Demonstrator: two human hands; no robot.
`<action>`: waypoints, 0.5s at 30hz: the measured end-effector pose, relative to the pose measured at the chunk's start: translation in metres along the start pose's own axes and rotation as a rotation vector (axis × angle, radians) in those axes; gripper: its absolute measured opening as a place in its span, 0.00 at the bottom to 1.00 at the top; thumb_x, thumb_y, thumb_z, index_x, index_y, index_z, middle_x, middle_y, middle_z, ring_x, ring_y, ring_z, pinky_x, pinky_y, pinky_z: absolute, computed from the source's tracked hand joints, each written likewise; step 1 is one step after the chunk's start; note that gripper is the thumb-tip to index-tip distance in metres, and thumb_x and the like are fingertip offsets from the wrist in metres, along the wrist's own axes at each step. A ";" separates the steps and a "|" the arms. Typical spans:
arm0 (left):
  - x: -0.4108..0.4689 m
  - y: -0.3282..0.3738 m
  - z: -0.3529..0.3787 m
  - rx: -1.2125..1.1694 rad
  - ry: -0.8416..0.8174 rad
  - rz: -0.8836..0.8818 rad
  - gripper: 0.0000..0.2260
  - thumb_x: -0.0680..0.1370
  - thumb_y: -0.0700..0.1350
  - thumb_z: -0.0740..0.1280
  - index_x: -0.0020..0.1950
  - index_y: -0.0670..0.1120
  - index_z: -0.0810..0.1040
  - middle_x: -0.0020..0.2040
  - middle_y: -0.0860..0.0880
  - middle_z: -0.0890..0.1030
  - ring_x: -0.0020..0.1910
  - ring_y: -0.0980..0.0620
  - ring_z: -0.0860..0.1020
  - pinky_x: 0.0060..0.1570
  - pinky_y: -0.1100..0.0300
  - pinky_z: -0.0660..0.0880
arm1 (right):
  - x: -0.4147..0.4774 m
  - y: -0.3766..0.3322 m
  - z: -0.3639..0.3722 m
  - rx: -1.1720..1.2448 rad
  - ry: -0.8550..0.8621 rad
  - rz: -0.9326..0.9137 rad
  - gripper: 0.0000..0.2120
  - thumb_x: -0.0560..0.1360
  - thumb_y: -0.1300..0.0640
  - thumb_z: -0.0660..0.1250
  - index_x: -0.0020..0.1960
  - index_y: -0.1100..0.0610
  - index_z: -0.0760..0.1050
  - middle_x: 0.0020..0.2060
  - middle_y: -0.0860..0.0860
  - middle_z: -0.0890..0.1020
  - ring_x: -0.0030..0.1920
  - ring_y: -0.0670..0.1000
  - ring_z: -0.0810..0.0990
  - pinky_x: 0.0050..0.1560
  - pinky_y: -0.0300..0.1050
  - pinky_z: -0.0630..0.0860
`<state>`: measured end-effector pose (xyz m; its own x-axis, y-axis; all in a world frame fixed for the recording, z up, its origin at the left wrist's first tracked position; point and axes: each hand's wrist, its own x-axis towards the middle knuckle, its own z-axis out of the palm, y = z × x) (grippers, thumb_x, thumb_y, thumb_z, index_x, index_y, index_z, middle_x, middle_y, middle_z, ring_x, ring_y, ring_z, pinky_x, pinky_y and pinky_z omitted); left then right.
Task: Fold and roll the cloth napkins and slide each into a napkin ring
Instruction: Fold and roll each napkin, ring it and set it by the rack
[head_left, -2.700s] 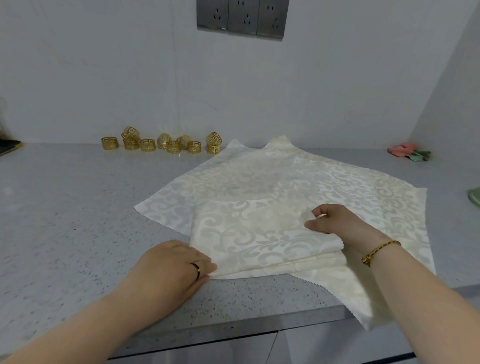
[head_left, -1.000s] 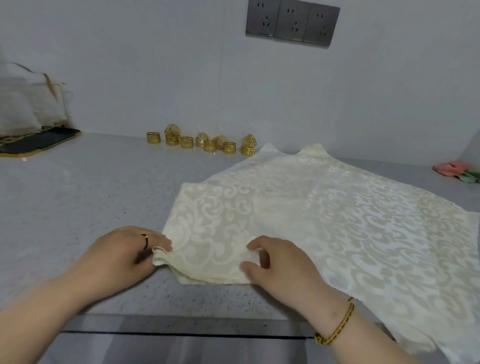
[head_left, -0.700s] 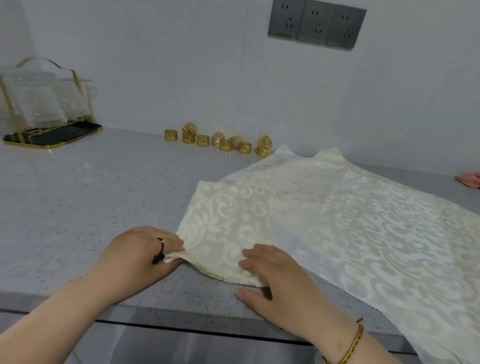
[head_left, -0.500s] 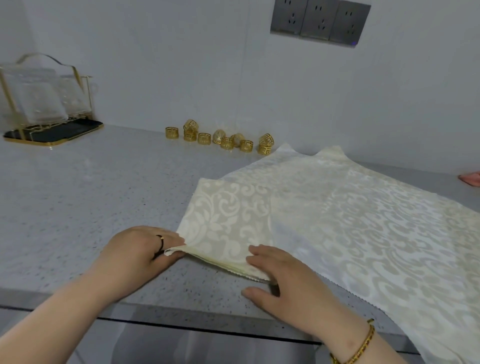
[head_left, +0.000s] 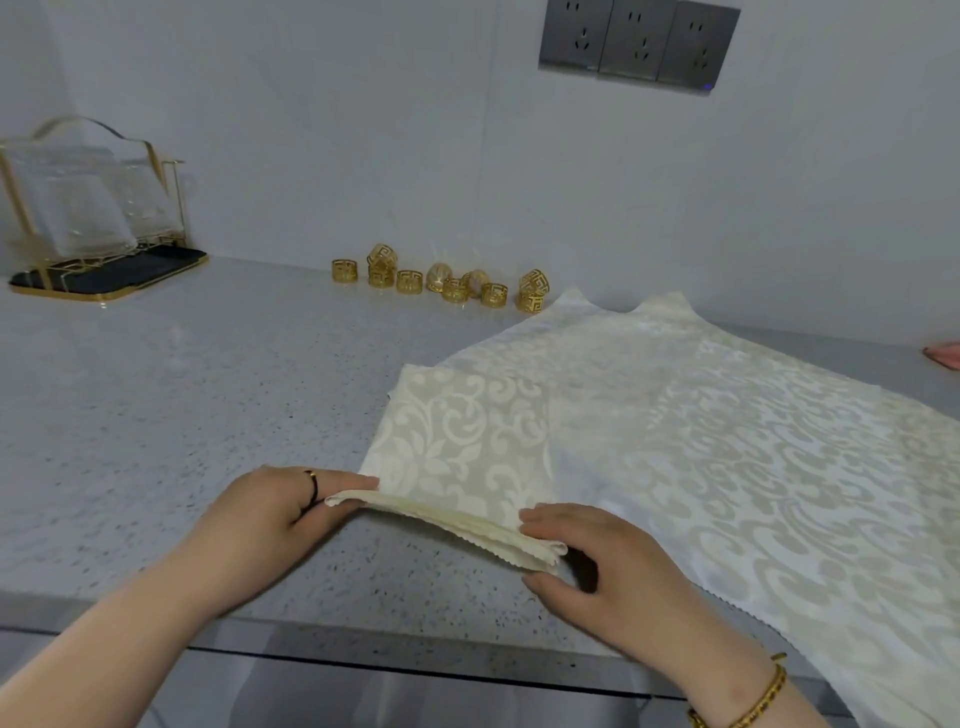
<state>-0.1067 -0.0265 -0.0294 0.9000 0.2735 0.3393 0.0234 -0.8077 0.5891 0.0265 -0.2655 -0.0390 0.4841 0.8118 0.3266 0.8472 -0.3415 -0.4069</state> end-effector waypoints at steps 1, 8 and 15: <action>0.000 0.002 -0.001 -0.027 0.001 -0.009 0.06 0.59 0.77 0.51 0.34 0.85 0.62 0.34 0.84 0.67 0.42 0.84 0.68 0.45 0.84 0.65 | -0.001 0.002 0.002 -0.039 0.093 -0.035 0.22 0.65 0.41 0.59 0.53 0.48 0.79 0.52 0.34 0.79 0.59 0.35 0.68 0.57 0.15 0.54; 0.003 0.001 0.002 -0.223 0.044 -0.131 0.21 0.74 0.40 0.67 0.31 0.67 0.80 0.34 0.66 0.81 0.37 0.71 0.78 0.39 0.80 0.68 | 0.004 -0.008 -0.007 0.217 0.127 0.235 0.14 0.73 0.50 0.64 0.34 0.58 0.76 0.27 0.45 0.76 0.37 0.43 0.74 0.37 0.32 0.67; 0.015 0.002 0.007 -0.078 0.103 -0.245 0.10 0.74 0.46 0.68 0.33 0.55 0.77 0.27 0.58 0.79 0.29 0.59 0.75 0.36 0.63 0.68 | 0.024 -0.011 0.002 0.338 0.230 0.429 0.14 0.72 0.60 0.64 0.31 0.57 0.64 0.26 0.47 0.65 0.27 0.44 0.64 0.31 0.35 0.63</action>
<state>-0.0904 -0.0276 -0.0279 0.8227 0.5104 0.2504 0.1972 -0.6694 0.7163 0.0283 -0.2415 -0.0287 0.8351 0.4981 0.2335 0.4664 -0.4162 -0.7805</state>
